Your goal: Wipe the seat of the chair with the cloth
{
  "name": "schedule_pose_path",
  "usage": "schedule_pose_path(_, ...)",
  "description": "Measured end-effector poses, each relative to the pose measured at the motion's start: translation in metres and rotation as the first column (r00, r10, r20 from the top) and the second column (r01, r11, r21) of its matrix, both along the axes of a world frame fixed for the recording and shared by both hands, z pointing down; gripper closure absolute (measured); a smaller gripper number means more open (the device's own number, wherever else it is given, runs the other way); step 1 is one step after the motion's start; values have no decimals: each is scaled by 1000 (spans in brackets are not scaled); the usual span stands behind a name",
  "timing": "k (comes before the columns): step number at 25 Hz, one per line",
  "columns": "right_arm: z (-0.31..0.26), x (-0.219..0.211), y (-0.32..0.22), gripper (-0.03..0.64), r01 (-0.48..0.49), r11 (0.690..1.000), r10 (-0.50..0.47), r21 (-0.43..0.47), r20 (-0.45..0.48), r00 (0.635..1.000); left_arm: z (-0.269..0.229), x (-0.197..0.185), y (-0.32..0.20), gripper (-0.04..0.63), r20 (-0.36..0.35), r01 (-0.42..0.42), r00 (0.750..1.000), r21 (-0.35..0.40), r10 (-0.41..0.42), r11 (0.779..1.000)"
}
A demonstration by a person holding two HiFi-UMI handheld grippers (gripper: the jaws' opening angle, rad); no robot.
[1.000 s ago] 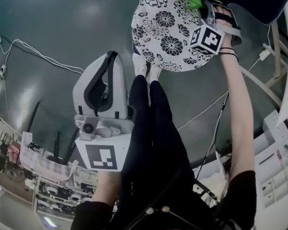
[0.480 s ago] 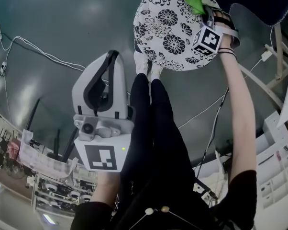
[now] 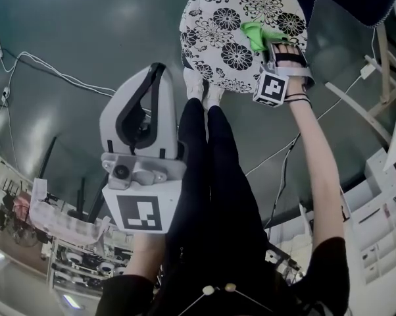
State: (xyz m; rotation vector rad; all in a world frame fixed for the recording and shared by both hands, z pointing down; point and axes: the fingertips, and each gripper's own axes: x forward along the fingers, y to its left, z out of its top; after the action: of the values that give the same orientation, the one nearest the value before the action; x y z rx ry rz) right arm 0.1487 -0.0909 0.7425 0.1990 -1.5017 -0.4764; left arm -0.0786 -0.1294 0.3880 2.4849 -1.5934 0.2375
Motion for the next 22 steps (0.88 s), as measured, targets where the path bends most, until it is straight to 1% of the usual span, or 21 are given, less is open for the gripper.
schedule_pose_path(5,0,-11,66,565,21,998,-19,-53,30,999,1,4,3,591,-4,0,1000,-2,0,1000)
schedule_pose_path(8,-1,-18,99,565,-20,994,27,-112,65,998,-3,4,3,591,-7,2,1000,2,-2,1000)
schedule_pose_path(11,-1,-22,126,565,-54,986,67,-160,78,995,-5,2,4,591,-12,9,1000,7,-9,1000)
schedule_pose_path(12,-1,-24,134,565,-48,984,63,-170,81,995,-5,2,4,589,-14,11,1000,7,-11,1000)
schedule_pose_path(14,0,-26,152,565,-2,980,16,-200,69,997,-5,3,5,591,-15,9,1000,7,-9,1000)
schedule_pose_path(16,2,-27,172,565,46,966,-34,-255,51,998,-7,5,6,591,-12,3,1000,9,-3,1000)
schedule_pose_path(17,0,-27,179,565,47,960,-34,-276,52,998,-8,5,6,591,-9,0,1000,10,0,1000)
schedule_pose_path(18,-4,-28,182,565,30,957,-13,-287,61,998,-11,6,7,589,-6,-3,1000,13,3,1000)
schedule_pose_path(20,-20,-31,180,565,-48,957,79,-288,96,992,-19,4,8,591,-1,-7,1000,23,7,1000)
schedule_pose_path(21,-33,-33,174,565,-102,956,141,-276,125,982,-24,3,8,591,3,-6,1000,30,6,1000)
schedule_pose_path(22,-49,-36,166,565,-161,952,208,-261,164,964,-30,1,8,591,10,-6,1000,38,5,999)
